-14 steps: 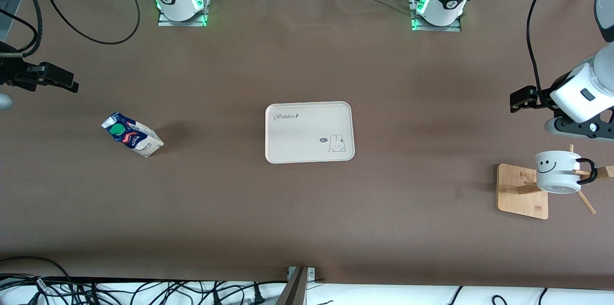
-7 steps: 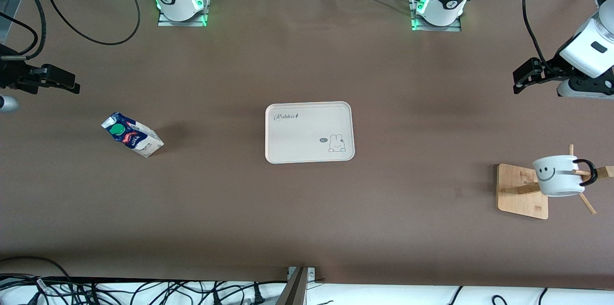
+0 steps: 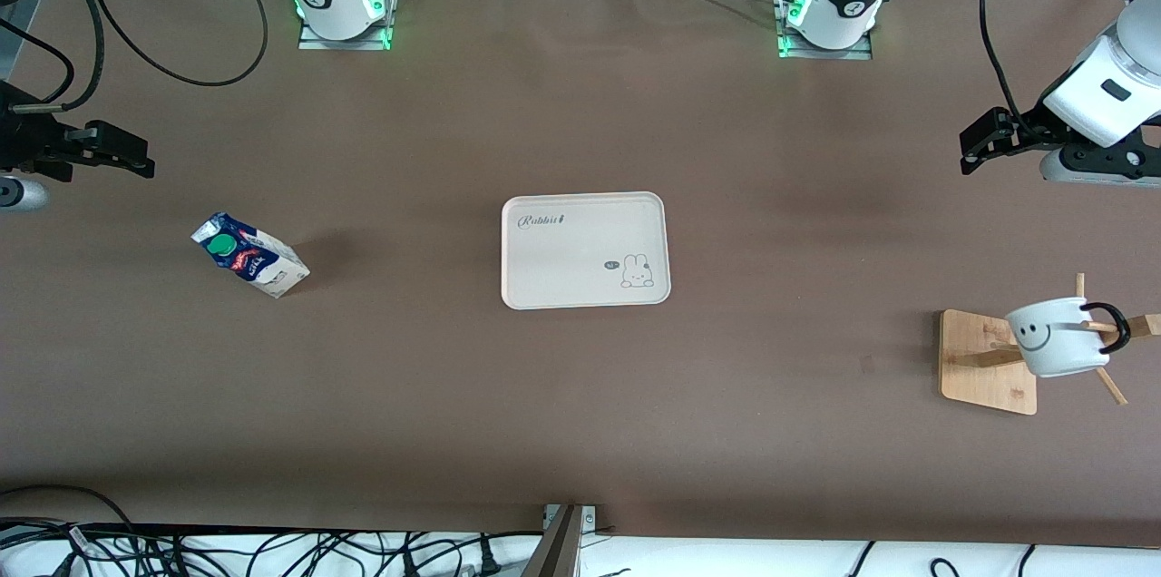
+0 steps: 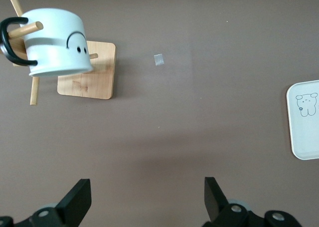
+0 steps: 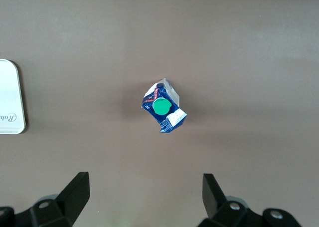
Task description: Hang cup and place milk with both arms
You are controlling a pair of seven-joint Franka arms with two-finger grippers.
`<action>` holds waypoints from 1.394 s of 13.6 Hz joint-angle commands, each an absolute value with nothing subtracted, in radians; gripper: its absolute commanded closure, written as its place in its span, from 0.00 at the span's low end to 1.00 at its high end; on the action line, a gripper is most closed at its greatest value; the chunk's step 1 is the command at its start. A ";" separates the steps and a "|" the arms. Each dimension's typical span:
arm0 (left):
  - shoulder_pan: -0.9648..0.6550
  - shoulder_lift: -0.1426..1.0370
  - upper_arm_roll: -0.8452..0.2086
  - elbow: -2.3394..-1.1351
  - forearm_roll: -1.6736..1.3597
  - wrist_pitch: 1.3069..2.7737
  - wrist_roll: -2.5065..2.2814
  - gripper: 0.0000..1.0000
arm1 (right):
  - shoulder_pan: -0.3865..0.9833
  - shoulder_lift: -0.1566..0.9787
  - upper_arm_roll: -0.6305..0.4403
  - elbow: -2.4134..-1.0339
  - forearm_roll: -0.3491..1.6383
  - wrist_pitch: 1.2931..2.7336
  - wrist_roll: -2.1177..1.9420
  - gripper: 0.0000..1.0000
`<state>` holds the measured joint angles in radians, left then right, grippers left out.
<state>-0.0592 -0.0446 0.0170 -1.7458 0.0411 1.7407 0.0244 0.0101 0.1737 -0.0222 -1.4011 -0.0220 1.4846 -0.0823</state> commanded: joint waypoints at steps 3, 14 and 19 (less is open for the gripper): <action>-0.067 -0.022 0.023 -1.704 0.038 1.723 0.034 0.00 | 0.017 0.166 -0.018 -1.356 -0.075 1.489 -0.080 0.00; -0.069 -0.021 0.023 -1.704 0.038 1.723 0.028 0.00 | 0.005 0.166 -0.040 -1.330 -0.064 1.463 -0.089 0.00; -0.068 -0.021 0.023 -1.704 0.038 1.723 0.026 0.00 | -0.006 0.126 -0.038 -1.391 -0.064 1.532 -0.086 0.00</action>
<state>-0.0599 -0.0341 0.0170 -1.7333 0.0411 1.7407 0.0253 0.0027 0.1668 -0.0433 -1.3470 -0.0580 1.5057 -0.0824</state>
